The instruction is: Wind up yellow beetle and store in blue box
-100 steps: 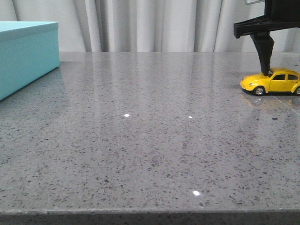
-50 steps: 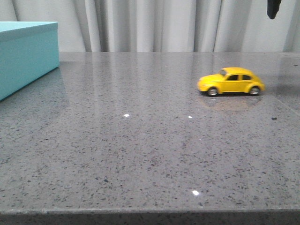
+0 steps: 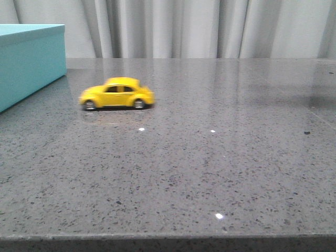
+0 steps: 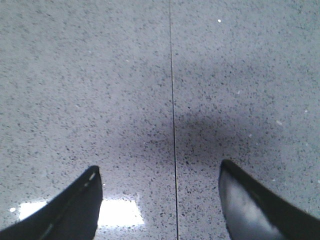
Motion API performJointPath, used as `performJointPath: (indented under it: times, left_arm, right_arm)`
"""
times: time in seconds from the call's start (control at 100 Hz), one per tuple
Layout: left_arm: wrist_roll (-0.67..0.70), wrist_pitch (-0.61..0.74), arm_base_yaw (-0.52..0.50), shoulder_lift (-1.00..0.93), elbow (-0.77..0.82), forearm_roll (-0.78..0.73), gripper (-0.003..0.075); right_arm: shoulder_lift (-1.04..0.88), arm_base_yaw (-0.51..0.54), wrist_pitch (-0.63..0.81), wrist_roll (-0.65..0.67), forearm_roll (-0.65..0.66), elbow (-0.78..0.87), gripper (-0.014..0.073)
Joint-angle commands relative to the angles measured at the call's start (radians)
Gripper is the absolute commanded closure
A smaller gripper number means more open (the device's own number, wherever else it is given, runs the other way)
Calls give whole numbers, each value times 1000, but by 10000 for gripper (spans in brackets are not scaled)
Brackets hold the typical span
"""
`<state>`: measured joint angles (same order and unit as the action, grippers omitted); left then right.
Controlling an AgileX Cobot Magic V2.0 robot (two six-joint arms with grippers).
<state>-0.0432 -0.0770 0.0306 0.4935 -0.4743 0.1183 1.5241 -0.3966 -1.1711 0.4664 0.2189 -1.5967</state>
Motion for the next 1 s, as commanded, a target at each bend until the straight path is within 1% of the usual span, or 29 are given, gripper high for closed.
performJointPath:
  times: [0.0,0.12,0.22,0.32,0.52,0.62,0.71,0.72,0.8,0.99]
  left_arm:
    - [11,87,6,16,-33,8,330]
    - [2,77,6,35,-51,8,330]
    - [-5,11,6,72,-93,8,330]
    - [-27,-87,6,126,-152,8,330]
    - [-206,-280,6,284,-318,19,326]
    - [-307,-353,23,368,-408,62,300]
    - [-420,-409,66,447,-489,77,272]
    - [-420,-413,70,453,-495,77,271]
    - [-551,-482,120,530,-575,77,271]
    - [-754,-614,225,703,-749,77,271]
  right_arm:
    - [-56,-2,48,-5,24,-24,95]
    - [-66,-2,47,-5,24,-24,95]
    - [-70,-2,45,-5,24,-24,95]
    - [-75,-2,46,-5,22,-24,95]
    - [-78,-2,46,-5,19,-24,95]
    - [-78,-2,53,-6,16,-24,95]
    - [-78,-10,60,-8,15,-24,95]
    - [-78,-11,60,-8,15,-24,95]
    - [-78,-20,70,-16,14,-24,95]
    - [-78,-46,83,-22,14,-24,95]
